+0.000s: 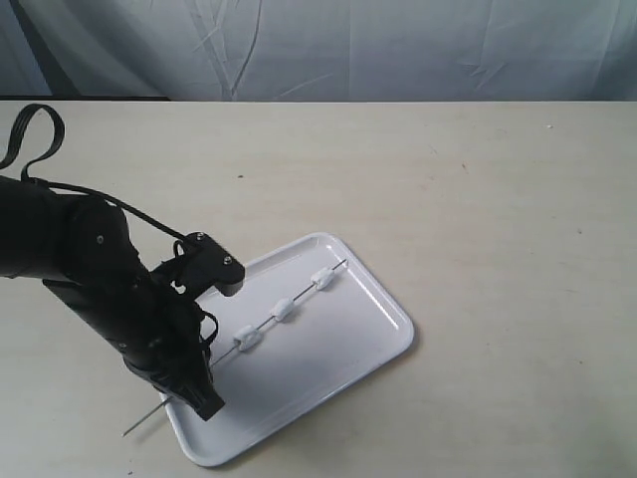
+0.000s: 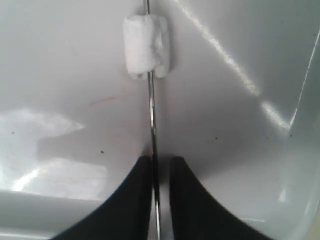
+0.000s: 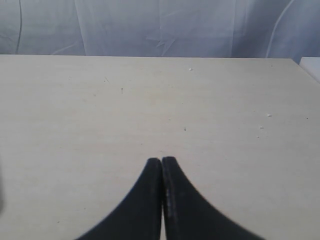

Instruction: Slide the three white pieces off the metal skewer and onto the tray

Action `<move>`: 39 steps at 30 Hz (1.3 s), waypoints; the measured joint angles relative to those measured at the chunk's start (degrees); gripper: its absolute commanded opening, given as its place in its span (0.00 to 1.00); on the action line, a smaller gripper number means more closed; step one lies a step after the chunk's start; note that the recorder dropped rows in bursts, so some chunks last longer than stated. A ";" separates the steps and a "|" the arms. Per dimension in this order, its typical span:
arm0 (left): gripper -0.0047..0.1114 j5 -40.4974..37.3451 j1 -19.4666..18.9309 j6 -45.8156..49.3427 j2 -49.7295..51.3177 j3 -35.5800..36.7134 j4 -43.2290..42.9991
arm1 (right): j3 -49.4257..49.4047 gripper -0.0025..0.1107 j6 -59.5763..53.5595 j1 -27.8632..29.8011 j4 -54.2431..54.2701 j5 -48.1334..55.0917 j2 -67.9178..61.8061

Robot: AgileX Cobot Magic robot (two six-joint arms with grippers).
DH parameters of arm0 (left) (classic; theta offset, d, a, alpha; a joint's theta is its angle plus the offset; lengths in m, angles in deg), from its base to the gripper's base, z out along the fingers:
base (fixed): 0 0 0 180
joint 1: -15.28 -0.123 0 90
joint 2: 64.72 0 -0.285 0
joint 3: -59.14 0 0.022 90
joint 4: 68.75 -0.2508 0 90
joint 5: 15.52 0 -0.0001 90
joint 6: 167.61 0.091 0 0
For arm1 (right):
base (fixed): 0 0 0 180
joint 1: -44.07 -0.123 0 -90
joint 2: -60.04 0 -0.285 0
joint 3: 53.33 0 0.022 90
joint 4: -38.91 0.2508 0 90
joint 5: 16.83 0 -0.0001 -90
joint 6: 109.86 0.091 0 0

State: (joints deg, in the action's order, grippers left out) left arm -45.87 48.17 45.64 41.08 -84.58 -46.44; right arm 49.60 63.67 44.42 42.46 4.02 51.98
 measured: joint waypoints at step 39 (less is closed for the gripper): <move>0.04 -21.96 0.00 0.12 -14.75 -11.89 2.90 | -0.02 0.02 0.28 0.00 -2.09 -26.35 0.09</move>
State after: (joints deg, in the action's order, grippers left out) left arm -67.84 48.17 45.77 26.33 -96.47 -43.55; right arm 49.57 63.94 44.42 40.37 -22.32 52.06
